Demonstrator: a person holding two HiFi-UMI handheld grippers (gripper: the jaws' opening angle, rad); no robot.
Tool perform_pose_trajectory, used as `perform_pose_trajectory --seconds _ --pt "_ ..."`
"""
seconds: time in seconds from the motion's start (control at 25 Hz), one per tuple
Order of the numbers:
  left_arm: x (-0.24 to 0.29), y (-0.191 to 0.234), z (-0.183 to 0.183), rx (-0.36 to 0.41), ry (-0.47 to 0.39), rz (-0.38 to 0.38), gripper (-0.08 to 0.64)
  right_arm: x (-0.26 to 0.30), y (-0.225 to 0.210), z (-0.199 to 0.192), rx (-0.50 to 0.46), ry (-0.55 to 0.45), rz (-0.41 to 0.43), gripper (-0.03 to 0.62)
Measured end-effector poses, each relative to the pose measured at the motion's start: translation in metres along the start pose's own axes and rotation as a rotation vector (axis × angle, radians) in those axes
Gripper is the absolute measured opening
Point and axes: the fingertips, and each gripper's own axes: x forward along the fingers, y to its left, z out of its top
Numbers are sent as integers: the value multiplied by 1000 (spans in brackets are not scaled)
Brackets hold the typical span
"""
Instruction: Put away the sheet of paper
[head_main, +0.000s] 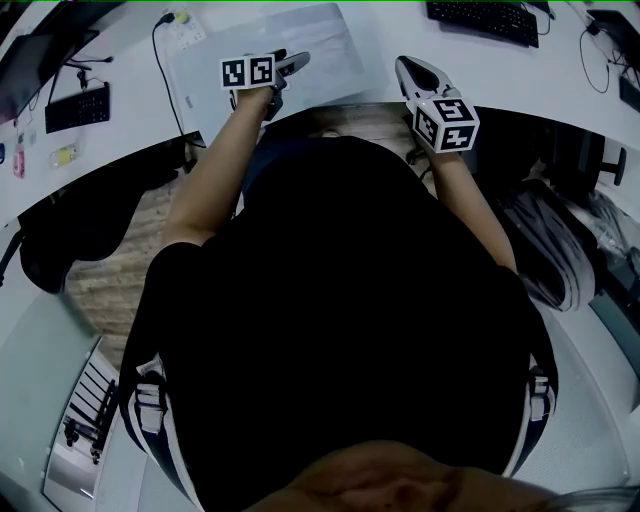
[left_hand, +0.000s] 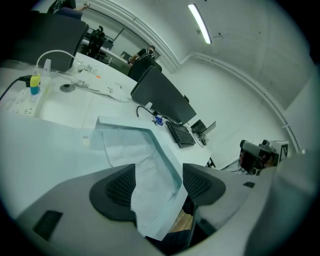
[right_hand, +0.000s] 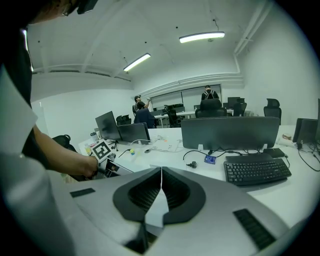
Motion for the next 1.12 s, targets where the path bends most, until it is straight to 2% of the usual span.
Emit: perform_pose_trajectory --seconds 0.56,0.68,0.88,1.12 --pt "-52 -35 15 42 -124 -39 203 12 16 9 -43 -16 77 16" --pt "-68 -41 20 72 -158 -27 181 15 20 10 -49 -15 90 15" --pt "-91 -60 30 118 -222 -51 142 21 29 19 -57 -22 116 16" --pt "-112 -74 33 160 -257 -34 72 26 38 26 -58 -30 145 16"
